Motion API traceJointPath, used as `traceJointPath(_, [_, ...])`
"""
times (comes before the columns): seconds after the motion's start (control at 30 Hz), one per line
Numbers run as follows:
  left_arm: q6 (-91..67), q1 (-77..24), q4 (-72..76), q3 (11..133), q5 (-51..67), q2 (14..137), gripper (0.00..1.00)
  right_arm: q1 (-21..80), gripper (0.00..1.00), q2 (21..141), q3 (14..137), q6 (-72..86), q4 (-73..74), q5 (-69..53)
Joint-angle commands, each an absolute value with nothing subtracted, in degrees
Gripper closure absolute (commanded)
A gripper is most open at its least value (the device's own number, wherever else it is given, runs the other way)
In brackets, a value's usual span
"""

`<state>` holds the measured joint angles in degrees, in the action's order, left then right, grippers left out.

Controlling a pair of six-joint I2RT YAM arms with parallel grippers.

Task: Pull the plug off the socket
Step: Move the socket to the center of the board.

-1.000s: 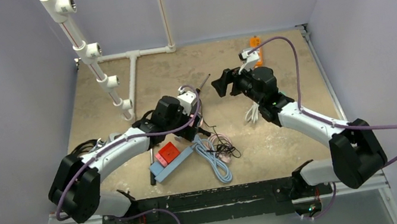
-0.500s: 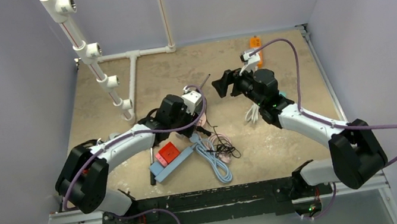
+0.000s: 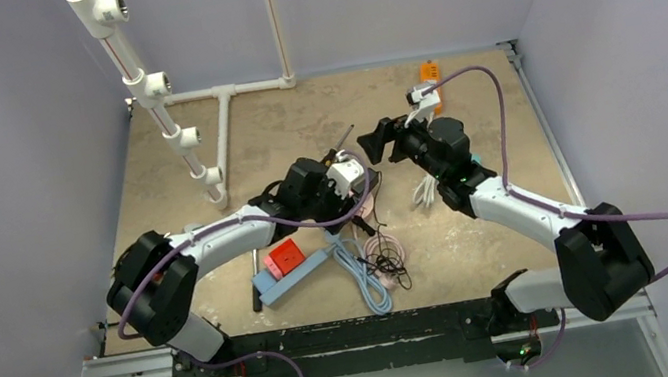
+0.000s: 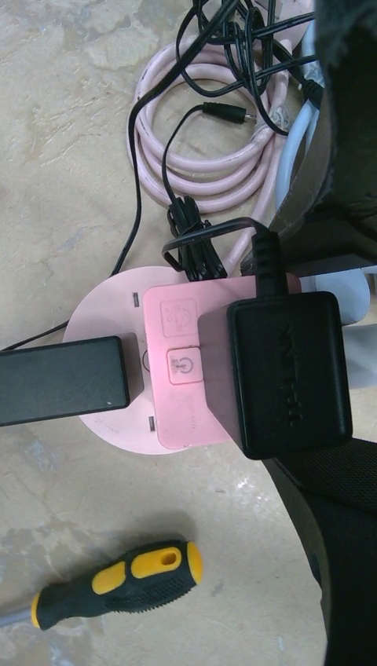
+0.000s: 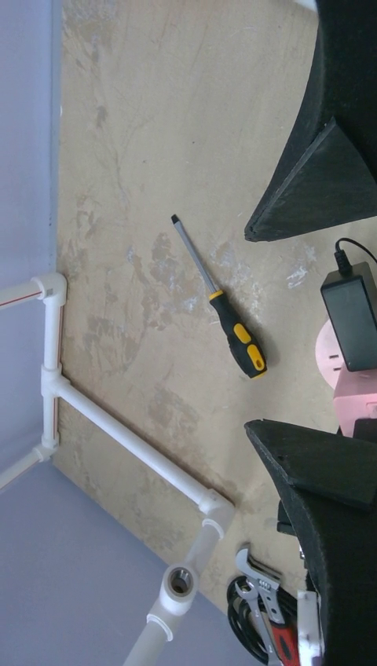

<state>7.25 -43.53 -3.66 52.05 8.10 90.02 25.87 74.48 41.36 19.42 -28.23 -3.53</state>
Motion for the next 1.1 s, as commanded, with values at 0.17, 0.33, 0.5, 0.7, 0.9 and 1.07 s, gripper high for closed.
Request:
traceJointPath(0.17, [7.4,-45.4,-4.2,53.7,5.4,82.6,0.08,25.8,0.12,71.5,40.9,18.9,-29.9,-1.3])
traceJointPath(0.33, [5.5,-45.4,-8.7,51.8,5.0,72.4,0.05,26.0,0.12,71.4,42.2,19.5,-27.8,-2.3])
traceJointPath(0.5, [1.6,-43.5,-10.1,47.3,-3.9,64.3,0.01,30.2,0.13,70.9,44.1,18.6,-25.0,-1.4])
traceJointPath(0.7, [-5.7,-32.2,-9.8,48.9,4.9,68.0,0.01,38.1,0.15,71.9,43.9,15.7,-25.4,0.6])
traceJointPath(0.9, [-7.7,-30.8,-10.9,50.1,4.7,72.8,0.01,42.4,0.13,72.3,41.3,11.9,-25.4,4.0])
traceJointPath(1.07, [-8.2,-30.8,-10.7,50.4,3.3,75.2,0.01,43.2,0.14,75.4,43.1,9.8,-23.1,5.8])
